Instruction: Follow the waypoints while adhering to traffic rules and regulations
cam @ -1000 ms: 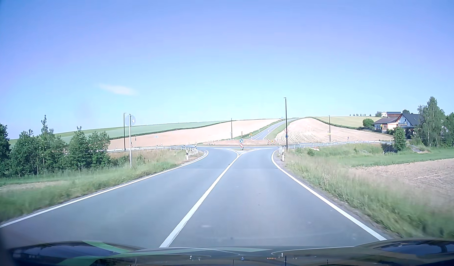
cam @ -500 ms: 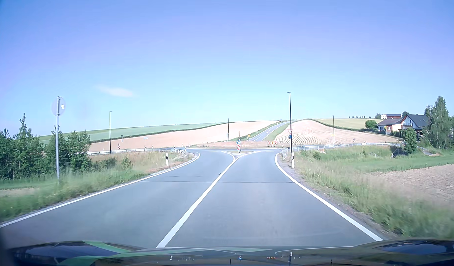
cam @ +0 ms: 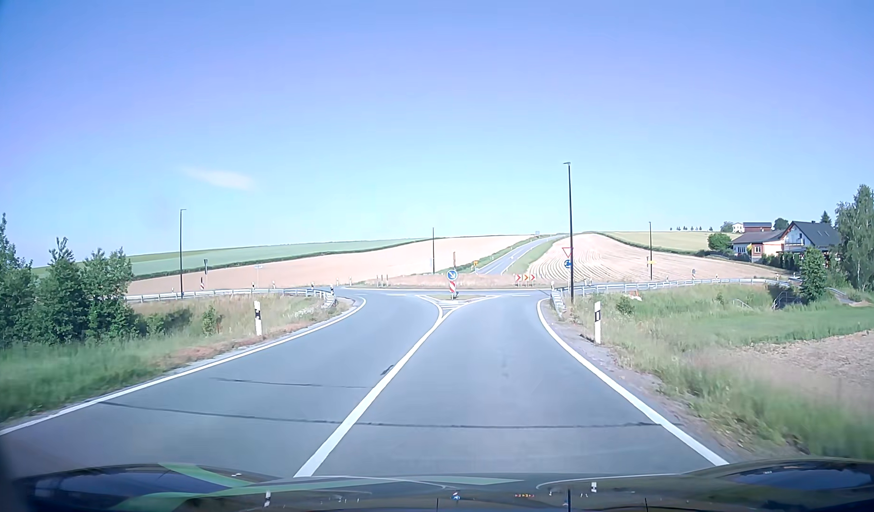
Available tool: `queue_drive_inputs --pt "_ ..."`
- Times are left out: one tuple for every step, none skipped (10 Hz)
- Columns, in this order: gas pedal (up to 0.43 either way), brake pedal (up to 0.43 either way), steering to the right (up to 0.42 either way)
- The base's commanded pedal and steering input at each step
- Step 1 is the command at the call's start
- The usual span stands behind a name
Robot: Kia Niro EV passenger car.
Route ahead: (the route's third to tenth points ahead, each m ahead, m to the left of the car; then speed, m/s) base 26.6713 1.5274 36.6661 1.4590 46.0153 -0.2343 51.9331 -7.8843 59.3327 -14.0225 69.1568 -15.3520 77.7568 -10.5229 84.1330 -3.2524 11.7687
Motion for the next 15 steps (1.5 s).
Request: queue_drive_inputs --pt "0.000 0.183 0.008" --pt "0.000 0.183 0.008" --pt "0.000 0.183 0.008" --pt "0.000 0.177 0.008" --pt "0.000 0.183 0.009" --pt "0.000 0.171 0.008" --pt "0.000 0.165 0.008" --pt "0.000 0.165 0.009" --pt "0.000 0.159 0.009" --pt "0.000 0.159 0.009" --pt "0.000 0.159 0.009" --pt "0.000 0.159 0.010" --pt "0.000 0.159 0.011" --pt "0.000 0.152 0.014" --pt "0.000 0.146 0.016"
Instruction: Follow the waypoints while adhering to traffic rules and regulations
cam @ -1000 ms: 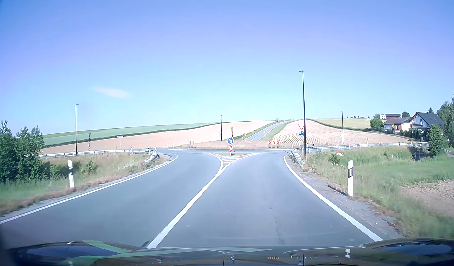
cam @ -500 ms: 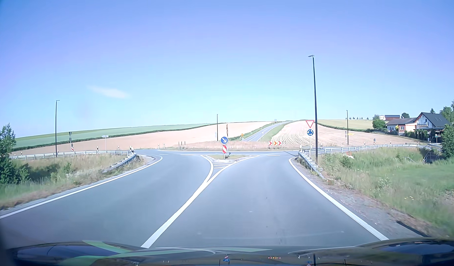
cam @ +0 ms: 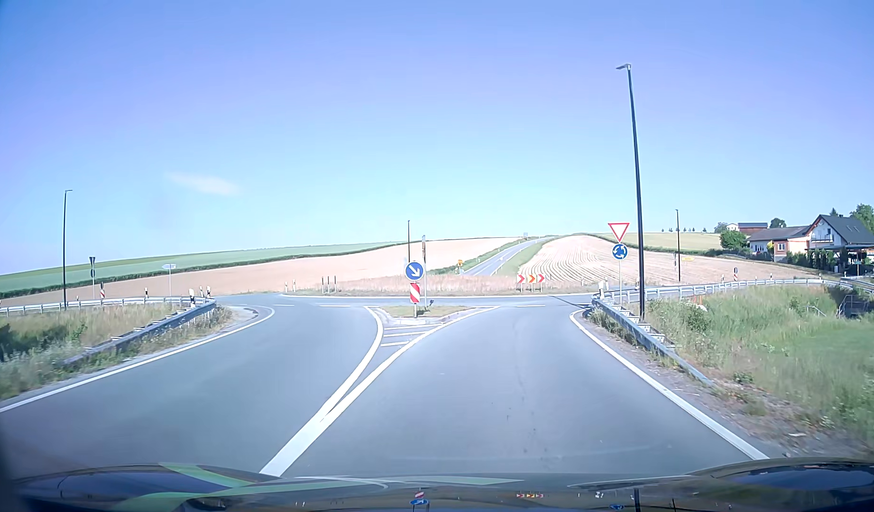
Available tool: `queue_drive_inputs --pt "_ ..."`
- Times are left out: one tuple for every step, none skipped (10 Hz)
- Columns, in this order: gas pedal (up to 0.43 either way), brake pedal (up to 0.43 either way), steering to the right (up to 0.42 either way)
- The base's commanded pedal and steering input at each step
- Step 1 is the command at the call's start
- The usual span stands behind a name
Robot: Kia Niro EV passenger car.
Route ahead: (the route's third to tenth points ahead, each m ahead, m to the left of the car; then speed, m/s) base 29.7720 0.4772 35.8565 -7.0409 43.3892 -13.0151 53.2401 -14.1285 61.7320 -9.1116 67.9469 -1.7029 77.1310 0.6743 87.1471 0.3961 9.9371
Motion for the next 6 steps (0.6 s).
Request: queue_drive_inputs --pt "0.000 0.140 0.018" --pt "0.000 0.140 0.018" --pt "0.000 0.134 0.019" --pt "0.000 0.122 0.020" --pt "0.000 0.116 0.020" --pt "0.000 0.110 0.026"
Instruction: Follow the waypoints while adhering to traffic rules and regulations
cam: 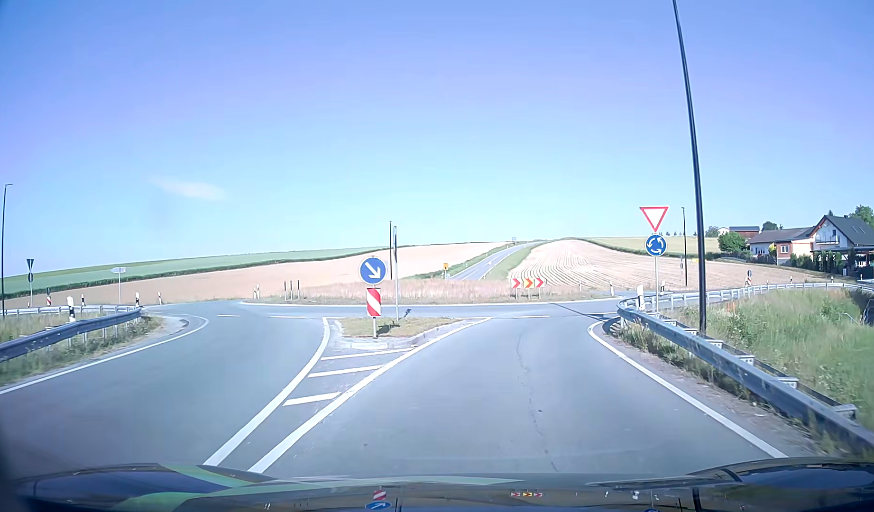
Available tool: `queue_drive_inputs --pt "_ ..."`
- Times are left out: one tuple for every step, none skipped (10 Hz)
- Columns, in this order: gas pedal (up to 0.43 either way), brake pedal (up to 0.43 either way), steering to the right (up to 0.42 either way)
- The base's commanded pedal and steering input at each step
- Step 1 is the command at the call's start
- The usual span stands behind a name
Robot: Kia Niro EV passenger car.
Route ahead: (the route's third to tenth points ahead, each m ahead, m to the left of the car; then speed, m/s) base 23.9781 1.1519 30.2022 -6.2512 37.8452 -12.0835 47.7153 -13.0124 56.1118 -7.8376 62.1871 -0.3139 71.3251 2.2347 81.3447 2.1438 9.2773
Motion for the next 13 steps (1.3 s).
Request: queue_drive_inputs --pt "0.000 0.104 0.033" --pt "0.000 0.085 0.041" --pt "0.000 0.061 0.045" --pt "0.000 0.006 0.047" --pt "0.000 0.000 0.050" --pt "0.000 0.000 0.051" --pt "0.000 0.000 0.052" --pt "0.000 0.000 0.053" --pt "0.000 0.000 0.055" --pt "0.000 0.000 0.057" --pt "0.000 0.000 0.063" --pt "0.000 0.000 0.071" --pt "0.000 0.000 0.077"
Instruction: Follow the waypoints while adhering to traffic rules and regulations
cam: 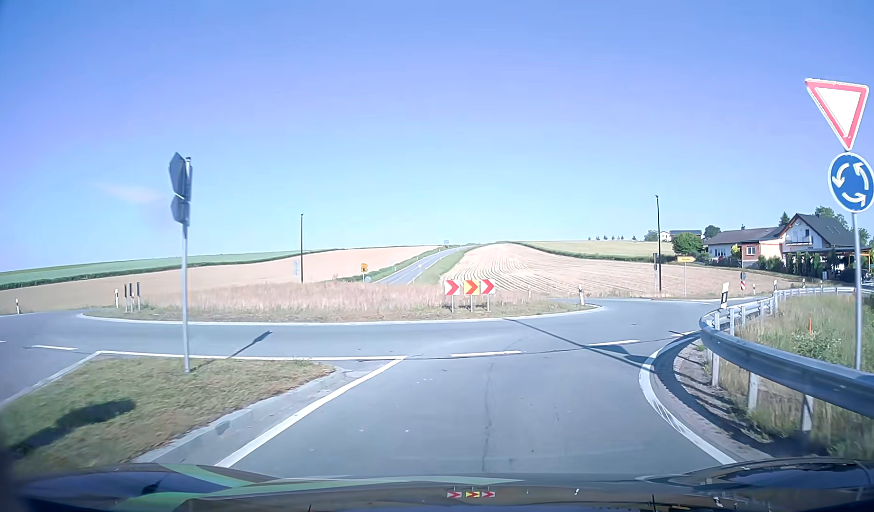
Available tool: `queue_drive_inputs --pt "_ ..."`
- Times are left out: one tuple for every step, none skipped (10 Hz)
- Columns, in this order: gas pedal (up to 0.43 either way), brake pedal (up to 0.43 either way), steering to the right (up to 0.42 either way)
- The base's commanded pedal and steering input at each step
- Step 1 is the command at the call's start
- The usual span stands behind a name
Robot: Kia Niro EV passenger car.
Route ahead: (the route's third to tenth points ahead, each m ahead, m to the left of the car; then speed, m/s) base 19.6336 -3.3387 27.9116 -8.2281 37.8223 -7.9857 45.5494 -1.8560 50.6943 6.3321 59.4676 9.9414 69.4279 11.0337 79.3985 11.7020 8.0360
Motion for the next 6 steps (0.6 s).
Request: queue_drive_inputs --pt "0.000 0.000 0.084" --pt "0.000 0.000 0.088" --pt "0.000 0.000 0.093" --pt "0.000 0.000 0.105" --pt "0.000 0.000 0.117" --pt "0.008 0.000 0.137"
